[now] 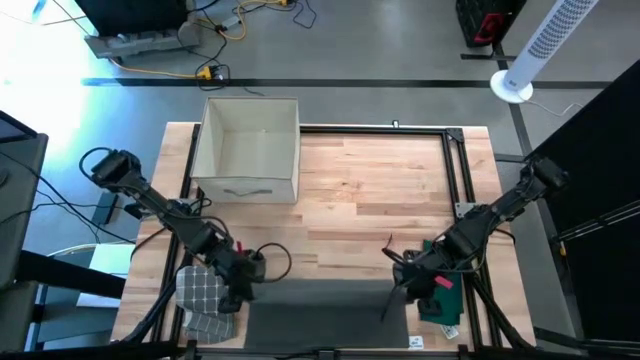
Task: Fold towel
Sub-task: Fold the gray towel
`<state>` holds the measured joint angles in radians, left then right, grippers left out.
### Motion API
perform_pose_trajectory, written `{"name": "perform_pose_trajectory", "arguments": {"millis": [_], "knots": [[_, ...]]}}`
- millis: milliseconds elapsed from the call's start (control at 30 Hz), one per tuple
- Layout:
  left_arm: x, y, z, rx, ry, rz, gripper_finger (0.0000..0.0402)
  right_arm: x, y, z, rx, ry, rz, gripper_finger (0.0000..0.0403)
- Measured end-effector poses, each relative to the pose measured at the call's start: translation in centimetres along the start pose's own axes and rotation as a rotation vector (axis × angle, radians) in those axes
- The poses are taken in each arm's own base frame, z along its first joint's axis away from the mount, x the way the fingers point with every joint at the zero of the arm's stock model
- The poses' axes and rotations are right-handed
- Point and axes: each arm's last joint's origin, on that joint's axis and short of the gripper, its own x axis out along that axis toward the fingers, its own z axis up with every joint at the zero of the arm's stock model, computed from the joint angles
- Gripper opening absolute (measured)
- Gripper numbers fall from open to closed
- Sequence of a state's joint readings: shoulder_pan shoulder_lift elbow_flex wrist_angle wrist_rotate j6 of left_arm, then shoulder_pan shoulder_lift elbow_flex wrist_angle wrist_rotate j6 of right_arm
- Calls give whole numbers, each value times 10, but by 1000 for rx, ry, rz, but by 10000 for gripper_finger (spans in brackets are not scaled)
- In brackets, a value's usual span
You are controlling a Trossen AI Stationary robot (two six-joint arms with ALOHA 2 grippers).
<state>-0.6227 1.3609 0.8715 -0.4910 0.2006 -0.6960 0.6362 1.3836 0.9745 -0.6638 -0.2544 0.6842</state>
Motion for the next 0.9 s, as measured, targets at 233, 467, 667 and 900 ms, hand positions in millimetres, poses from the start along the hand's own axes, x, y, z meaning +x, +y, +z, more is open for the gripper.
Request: {"name": "perform_pose_trajectory", "arguments": {"millis": [233,467,667,900], "knots": [[3,-11,-2,-8,-42,-31,5,33,11,6,-34,59,105,11],[22,-21,-8,-10,7,-98,5,45,15,4,-32,76,109,11],[28,-23,-6,-9,1,-116,5,46,19,0,-50,84,111,11],[31,-27,-7,-16,-4,-137,5,46,20,1,-66,77,123,11]]}}
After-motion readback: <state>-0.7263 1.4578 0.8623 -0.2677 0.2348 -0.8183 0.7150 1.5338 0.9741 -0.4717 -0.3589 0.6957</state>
